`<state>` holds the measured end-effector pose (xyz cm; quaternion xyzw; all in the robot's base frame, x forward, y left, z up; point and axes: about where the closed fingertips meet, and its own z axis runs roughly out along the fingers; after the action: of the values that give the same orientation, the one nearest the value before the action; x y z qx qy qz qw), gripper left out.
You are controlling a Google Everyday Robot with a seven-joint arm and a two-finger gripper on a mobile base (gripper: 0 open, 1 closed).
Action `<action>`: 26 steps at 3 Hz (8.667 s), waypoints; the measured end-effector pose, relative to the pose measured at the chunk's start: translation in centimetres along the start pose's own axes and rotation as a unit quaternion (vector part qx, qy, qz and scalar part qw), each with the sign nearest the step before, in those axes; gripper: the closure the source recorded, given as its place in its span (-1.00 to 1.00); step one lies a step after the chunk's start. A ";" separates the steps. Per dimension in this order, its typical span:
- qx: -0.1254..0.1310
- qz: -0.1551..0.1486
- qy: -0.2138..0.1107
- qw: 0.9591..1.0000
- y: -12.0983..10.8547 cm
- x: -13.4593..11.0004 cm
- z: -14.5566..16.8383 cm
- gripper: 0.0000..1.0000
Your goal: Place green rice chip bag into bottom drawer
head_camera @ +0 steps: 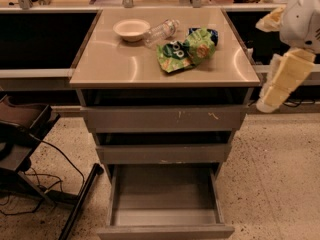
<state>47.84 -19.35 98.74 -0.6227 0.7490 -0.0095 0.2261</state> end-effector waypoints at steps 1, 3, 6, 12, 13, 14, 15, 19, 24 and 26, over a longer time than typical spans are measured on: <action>0.003 -0.043 -0.117 0.992 -4.4 -5.7 0.4 -1.00; 0.081 -0.035 -0.201 0.976 -12.5 -13.4 -1.3 -1.00; 0.121 -0.005 -0.173 0.977 -17.2 -14.2 4.0 -1.00; 0.124 0.203 -0.030 0.971 -26.6 -2.6 16.6 -1.00; 0.072 0.192 -0.053 0.977 -25.5 -3.3 19.3 -1.00; 0.018 0.132 -0.128 0.983 -24.7 -7.6 21.8 -1.00; 0.018 0.132 -0.128 0.983 -24.7 -7.5 21.8 -1.00; -0.002 0.169 -0.120 0.978 -24.7 -6.1 24.9 -0.15; 0.050 0.149 -0.224 0.962 -16.8 -7.8 10.4 1.00; 0.034 0.155 -0.212 0.964 -14.2 -6.5 11.1 1.00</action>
Offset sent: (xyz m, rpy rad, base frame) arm 0.1488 0.1038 0.1187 0.4553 -0.3052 0.2048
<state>65.68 -13.47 95.08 -0.4786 0.7705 0.1330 0.3995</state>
